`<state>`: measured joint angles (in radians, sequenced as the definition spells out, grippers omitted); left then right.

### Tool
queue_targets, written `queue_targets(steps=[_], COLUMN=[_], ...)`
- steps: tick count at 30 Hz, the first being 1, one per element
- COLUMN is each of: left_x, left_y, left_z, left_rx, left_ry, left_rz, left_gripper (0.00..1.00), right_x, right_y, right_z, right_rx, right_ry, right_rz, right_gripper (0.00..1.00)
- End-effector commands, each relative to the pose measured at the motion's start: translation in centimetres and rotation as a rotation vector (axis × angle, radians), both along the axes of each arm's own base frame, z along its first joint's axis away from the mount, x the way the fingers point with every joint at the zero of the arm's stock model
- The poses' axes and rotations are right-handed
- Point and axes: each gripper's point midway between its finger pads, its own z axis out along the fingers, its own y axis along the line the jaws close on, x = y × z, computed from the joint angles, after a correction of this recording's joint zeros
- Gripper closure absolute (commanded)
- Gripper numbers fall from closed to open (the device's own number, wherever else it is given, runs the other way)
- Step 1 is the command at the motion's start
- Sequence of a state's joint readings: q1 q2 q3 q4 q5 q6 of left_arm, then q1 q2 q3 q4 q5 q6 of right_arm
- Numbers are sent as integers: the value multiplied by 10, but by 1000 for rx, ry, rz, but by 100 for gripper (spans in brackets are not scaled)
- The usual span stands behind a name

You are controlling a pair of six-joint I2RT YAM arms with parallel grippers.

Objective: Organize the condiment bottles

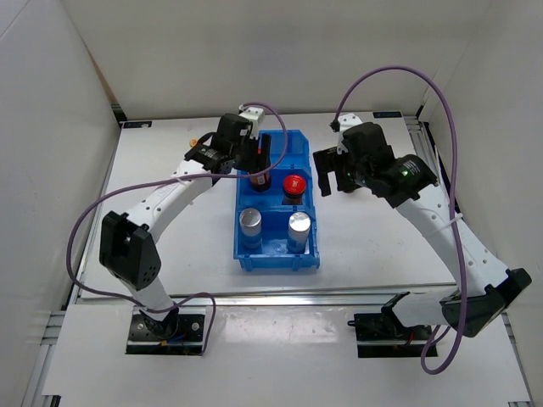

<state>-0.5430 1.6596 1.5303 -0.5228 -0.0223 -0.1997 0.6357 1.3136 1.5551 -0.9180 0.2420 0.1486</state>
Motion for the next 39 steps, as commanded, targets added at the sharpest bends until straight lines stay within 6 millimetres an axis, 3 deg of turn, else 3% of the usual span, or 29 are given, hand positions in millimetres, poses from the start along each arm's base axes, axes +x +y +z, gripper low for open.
queue_targets(steps=[1, 7, 16, 19, 20, 22, 23, 27, 32, 35, 36, 37, 39], left_x=[17, 26, 28, 28, 28, 28, 28, 29, 33, 34, 30, 26, 16], left_y=[-6, -12, -9, -9, -9, -9, -9, -6, 0, -1, 2, 4, 9], left_z=[20, -27, -60, -64, -64, -64, -59, -38, 4, 45, 68, 67, 115], left_rx=[-37, 20, 60, 65, 65, 65, 60, 46, 2, -75, -111, -123, -212], left_ry=[-91, -10, 48, 56, 56, 56, 47, 4, -77, -181, -236, -253, -388], left_rz=[-4, -10, 12, 12, 12, 12, 12, 28, 79, 86, 87, 88, 90], left_gripper=[89, 89, 89, 71, 54, 39, 31, 17, 10, 7, 4, 2, 0], right_x=[0, 1, 1, 4, 5, 5, 8, 9, 16, 17, 19, 22, 24], right_y=[-7, -11, -13, -14, -13, -12, -12, -14, -22, -23, -25, -29, -32], right_z=[13, 15, 18, 14, 12, 15, 12, 16, 13, 12, 12, 9, 9], right_rx=[3, -8, -14, -14, -12, 1, -10, 5, 21, 55, 70, 65, 85], right_ry=[-46, -54, -58, -47, -37, -41, -36, -45, -30, -11, -2, 5, 13], right_rz=[-13, -28, -36, -50, -57, -64, -71, -106, -161, -174, -186, -200, -226], right_gripper=[0, 0, 0, 0, 0, 0, 0, 0, 0, 0, 0, 0, 0])
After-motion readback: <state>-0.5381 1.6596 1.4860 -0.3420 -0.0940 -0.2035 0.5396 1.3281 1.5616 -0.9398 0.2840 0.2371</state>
